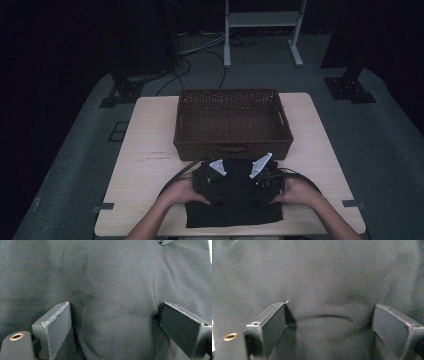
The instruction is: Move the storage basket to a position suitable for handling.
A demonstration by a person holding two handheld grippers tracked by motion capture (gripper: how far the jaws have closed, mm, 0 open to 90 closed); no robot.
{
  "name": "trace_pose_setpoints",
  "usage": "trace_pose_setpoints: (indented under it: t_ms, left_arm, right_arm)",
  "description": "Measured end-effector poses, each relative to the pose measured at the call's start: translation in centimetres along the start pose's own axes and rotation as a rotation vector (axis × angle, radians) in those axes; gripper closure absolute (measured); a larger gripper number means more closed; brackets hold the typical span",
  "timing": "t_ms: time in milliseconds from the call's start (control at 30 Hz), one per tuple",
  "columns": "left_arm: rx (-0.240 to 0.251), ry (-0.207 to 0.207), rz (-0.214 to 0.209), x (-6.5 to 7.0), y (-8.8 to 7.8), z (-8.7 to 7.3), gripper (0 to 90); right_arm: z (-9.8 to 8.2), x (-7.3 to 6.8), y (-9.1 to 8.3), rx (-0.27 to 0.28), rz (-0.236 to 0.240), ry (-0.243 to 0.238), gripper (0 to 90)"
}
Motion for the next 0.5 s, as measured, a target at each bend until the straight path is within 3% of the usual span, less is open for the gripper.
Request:
trace_pose_setpoints:
  t_ms: [267,433,500]
  left_arm:
    - [-0.041,-0.002,0.003,-0.1,0.1,0.6,14.7]
    - [-0.060,-0.007,-0.012,-0.3,0.0,1.0,21.8]
    - [-0.046,-0.025,0.002,-0.7,-0.2,1.1,29.3]
  right_arm:
    - [0.4,-0.8,-0.3,-0.037,0.000,-0.027,28.5]
    - [0.9,-0.8,-0.3,-0.056,-0.006,-0.026,39.9]
    - [1.1,-0.7,-0.3,-0.060,-0.010,-0.028,44.7]
Point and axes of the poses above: each handheld gripper's, and its own axes: y roughly forward along the jaws, z roughly out of its top, x roughly to its right, the point moved 4 cm from there along y, roughly forward along the jaws, and after that the axes turned 11 degrees about y, right-handed, at the moved point
